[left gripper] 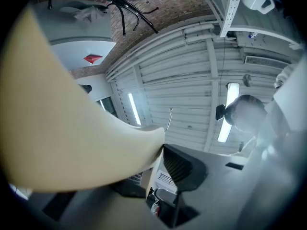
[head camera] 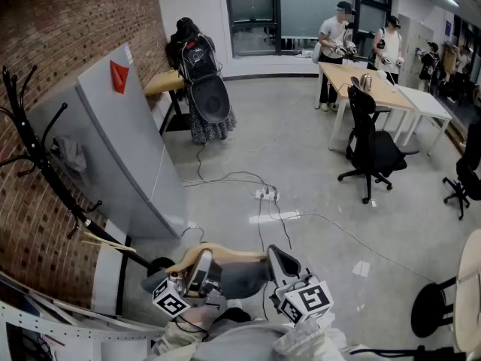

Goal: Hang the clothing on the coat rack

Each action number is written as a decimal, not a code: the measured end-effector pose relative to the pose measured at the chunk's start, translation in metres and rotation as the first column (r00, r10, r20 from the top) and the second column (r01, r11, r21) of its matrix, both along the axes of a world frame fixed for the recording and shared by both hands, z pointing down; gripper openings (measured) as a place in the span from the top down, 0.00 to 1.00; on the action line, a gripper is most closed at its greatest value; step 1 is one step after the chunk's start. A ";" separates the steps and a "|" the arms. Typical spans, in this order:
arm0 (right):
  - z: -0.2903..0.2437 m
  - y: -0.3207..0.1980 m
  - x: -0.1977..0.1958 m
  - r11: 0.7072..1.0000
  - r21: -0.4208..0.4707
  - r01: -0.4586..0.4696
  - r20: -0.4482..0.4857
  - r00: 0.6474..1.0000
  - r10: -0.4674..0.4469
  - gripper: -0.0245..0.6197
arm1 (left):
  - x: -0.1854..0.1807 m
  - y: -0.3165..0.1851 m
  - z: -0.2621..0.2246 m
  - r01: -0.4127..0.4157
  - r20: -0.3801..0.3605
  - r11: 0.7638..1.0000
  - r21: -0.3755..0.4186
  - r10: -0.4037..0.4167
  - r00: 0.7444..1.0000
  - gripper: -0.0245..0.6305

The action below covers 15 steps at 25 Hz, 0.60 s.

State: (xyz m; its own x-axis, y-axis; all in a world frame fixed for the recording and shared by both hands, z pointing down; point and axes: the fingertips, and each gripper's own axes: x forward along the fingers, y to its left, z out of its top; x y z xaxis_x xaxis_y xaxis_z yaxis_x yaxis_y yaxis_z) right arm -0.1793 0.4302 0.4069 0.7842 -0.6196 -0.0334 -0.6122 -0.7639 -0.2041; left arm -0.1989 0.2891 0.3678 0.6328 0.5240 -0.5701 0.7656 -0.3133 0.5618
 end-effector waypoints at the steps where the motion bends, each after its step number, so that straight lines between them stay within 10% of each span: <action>1: 0.001 0.001 0.003 1.000 0.001 -0.001 0.003 1.000 0.001 0.92 | 0.003 0.002 -0.001 -0.001 -0.003 1.000 0.003 0.001 1.000 0.80; 15: 0.009 -0.027 0.086 1.000 -0.023 0.007 0.020 1.000 -0.007 0.92 | 0.084 -0.021 0.004 -0.012 -0.008 1.000 0.002 0.012 1.000 0.80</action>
